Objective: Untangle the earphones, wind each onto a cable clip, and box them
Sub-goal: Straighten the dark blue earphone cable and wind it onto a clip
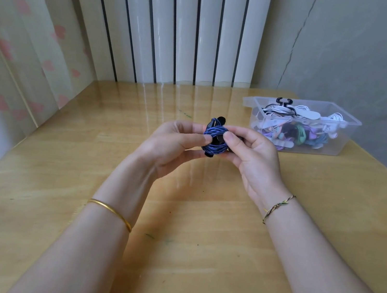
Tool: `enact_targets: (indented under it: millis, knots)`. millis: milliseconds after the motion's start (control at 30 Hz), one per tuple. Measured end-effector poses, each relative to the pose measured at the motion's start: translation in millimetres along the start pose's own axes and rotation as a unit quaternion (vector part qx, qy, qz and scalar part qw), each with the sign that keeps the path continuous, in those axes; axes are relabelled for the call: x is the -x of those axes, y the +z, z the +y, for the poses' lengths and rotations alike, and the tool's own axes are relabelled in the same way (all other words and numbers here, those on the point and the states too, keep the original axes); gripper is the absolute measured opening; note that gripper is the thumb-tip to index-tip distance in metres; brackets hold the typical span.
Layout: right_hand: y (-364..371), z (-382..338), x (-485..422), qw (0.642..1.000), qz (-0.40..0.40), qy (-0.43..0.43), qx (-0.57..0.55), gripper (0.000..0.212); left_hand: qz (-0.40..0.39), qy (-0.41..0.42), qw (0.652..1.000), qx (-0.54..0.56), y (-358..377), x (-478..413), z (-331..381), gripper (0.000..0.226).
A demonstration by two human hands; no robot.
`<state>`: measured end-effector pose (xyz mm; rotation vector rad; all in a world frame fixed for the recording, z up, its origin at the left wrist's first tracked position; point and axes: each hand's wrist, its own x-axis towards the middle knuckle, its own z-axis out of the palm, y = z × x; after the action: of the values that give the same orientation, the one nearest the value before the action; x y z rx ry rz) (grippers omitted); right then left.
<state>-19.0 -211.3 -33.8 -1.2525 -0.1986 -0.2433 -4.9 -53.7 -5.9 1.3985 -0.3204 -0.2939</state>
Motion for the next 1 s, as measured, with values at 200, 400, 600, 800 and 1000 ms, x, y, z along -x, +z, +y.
enact_targets:
  millis: [200, 400, 600, 800, 1000]
  knots:
    - [-3.6, -1.6, -2.7, 1.0, 0.001, 0.011, -0.026, 0.012, -0.015, 0.005, 1.0, 0.027, 1.0, 0.0, -1.9, 0.024]
    - [-1.8, -2.3, -3.4, 0.999, 0.02, -0.025, -0.008, 0.016, -0.024, 0.025, 0.999, 0.035, 2.8, -2.2, -0.3, 0.033]
    - [-1.1, 1.1, -4.5, 0.994, 0.006, -0.072, 0.086, 0.025, -0.011, 0.037, 0.998, 0.048, 3.1, -2.7, 0.4, 0.036]
    - [-1.5, -0.3, -5.2, 0.988, 0.008, -0.1, 0.118, 0.03, -0.017, 0.037, 0.998, 0.05, 2.9, -3.0, 2.2, 0.039]
    - [-1.0, -0.8, -6.3, 0.989, 0.044, -0.101, 0.098, 0.024, -0.038, 0.04, 0.998, 0.028, 6.1, 0.2, 4.8, 0.04]
